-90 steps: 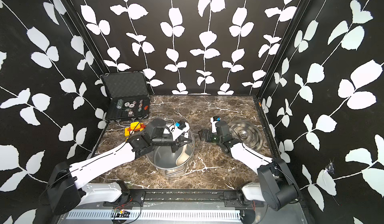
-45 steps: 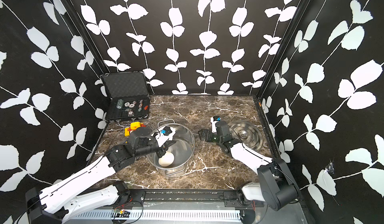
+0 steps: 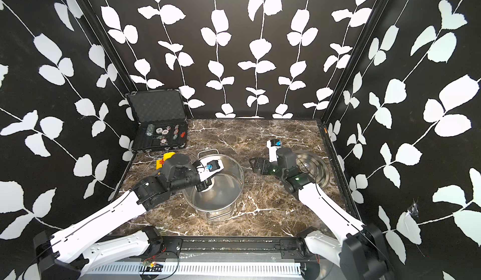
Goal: Stir the soup with a spoon
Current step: Stir the soup in the pan with a stick, then place the spoon at the center of the board.
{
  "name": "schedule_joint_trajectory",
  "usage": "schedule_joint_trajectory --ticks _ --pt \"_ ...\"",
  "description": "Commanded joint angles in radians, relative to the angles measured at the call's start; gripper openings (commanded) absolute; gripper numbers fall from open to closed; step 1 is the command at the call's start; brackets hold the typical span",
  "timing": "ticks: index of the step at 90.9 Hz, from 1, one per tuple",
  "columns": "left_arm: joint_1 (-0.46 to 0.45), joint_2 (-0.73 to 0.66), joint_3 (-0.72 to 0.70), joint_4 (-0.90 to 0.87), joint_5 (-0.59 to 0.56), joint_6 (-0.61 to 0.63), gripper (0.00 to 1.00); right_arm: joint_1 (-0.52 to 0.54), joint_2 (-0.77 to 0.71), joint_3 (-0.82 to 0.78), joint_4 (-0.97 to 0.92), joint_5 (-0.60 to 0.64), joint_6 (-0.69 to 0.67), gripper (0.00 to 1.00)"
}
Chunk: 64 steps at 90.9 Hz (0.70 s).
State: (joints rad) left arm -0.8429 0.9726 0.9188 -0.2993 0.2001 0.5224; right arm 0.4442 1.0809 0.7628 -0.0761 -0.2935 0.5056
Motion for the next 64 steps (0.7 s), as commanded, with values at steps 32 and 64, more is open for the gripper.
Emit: schedule_joint_trajectory --ticks 32,64 --pt "-0.084 -0.171 -0.023 0.240 0.155 0.746 0.00 0.082 -0.019 0.200 0.174 -0.544 0.436 0.91" --pt "-0.182 -0.146 -0.191 0.427 0.045 1.122 0.00 0.270 0.110 0.231 0.417 -0.488 0.554 0.86"
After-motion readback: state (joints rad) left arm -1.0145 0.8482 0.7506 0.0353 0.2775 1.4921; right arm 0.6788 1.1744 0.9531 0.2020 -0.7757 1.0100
